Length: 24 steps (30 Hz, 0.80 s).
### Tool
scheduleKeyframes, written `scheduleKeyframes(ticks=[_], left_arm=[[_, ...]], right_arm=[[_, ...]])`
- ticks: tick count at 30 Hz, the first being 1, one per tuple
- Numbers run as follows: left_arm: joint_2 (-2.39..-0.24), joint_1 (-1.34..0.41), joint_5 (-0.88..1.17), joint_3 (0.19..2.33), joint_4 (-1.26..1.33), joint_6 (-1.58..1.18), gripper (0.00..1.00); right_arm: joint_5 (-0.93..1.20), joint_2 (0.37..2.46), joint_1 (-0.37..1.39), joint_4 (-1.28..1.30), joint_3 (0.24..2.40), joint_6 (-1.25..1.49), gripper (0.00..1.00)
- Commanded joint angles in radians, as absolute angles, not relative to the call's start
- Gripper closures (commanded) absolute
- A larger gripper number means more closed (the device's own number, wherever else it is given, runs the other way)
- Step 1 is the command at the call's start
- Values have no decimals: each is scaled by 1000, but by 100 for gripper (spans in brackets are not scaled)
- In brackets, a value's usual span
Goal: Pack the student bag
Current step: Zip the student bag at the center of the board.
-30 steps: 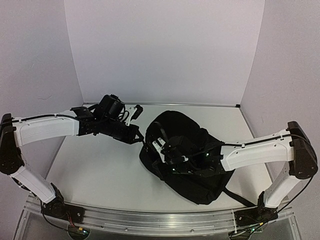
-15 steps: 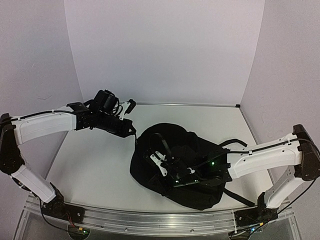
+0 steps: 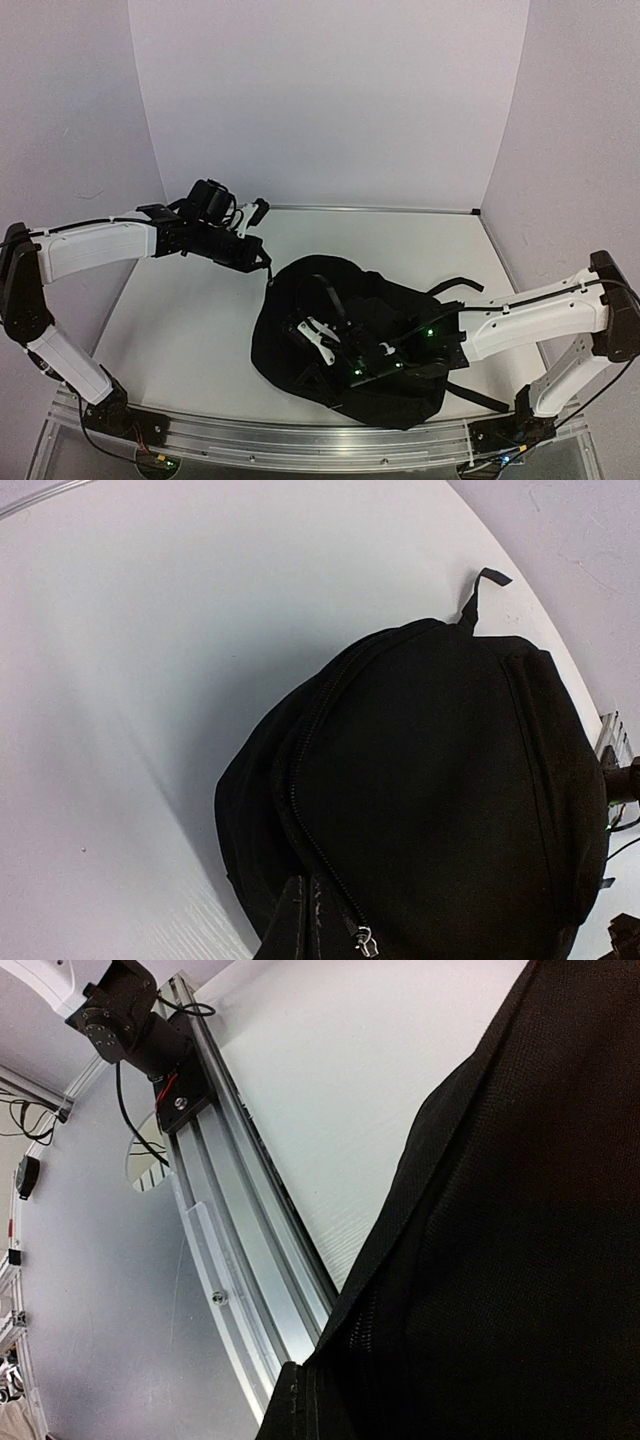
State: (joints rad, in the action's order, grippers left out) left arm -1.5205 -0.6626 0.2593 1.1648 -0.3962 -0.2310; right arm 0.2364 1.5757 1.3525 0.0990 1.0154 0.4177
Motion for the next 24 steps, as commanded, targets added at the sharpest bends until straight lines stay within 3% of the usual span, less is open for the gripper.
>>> scheduleKeyframes(ticks=[1, 4, 5, 8, 13, 18, 24], left_arm=[[-1552, -624, 254, 1207, -220, -210, 100], [-1565, -623, 295, 1212, -202, -209, 100], [-1565, -623, 315, 1212, -200, -209, 100], [-1558, -623, 394, 1207, -206, -201, 100], [-1539, -623, 463, 1197, -266, -195, 100], [-1513, -623, 483, 1196, -309, -201, 100], [-1512, -623, 476, 1244, -393, -197, 100]], right_arm=[[417, 1533, 1405, 80, 1015, 441, 100], [323, 1522, 1405, 79, 1027, 459, 100], [277, 1518, 1405, 80, 1036, 471, 94], [139, 1505, 1396, 82, 1071, 506, 66], [5, 1469, 1342, 83, 1110, 520, 49], [-31, 1482, 1223, 64, 1150, 487, 43], [51, 1552, 1108, -137, 1157, 458, 40]])
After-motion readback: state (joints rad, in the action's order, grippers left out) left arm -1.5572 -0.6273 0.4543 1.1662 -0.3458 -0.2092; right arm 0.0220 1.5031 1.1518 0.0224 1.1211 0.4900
